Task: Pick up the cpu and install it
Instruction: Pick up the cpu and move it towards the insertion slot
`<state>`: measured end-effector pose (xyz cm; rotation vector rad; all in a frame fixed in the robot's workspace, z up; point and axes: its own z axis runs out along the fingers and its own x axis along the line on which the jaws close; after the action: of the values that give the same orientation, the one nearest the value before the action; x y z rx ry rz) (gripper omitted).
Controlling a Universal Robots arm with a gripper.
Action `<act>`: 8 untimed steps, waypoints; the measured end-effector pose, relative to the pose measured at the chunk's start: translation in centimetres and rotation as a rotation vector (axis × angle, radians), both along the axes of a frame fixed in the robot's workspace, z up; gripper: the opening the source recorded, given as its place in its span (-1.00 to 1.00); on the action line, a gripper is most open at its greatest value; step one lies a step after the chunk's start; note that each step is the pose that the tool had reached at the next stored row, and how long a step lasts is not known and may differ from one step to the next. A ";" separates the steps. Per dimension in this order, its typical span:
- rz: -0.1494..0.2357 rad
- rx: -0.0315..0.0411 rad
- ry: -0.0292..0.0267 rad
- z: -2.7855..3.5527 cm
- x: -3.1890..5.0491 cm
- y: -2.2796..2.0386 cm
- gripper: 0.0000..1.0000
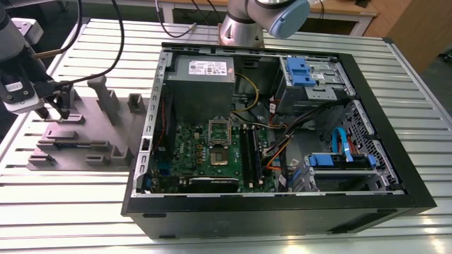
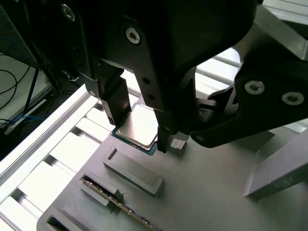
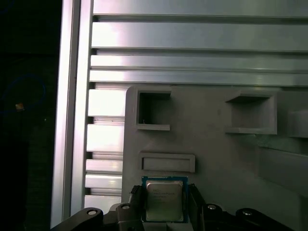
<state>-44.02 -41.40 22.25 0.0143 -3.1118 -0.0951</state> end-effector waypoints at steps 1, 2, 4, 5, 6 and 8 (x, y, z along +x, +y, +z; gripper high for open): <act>0.000 0.0001 -0.0001 0.02 0.00 0.00 -0.06; 0.000 0.0001 -0.0002 0.02 0.00 0.00 -0.06; 0.000 0.0000 0.0000 0.06 0.00 0.00 -0.06; 0.000 0.0000 0.0000 0.08 0.00 0.00 -0.06; 0.000 0.0001 -0.0001 0.08 0.00 0.00 -0.06; 0.000 0.0000 0.0000 0.11 0.00 0.00 -0.06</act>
<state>-44.02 -41.40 22.37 0.0143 -3.1118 -0.0952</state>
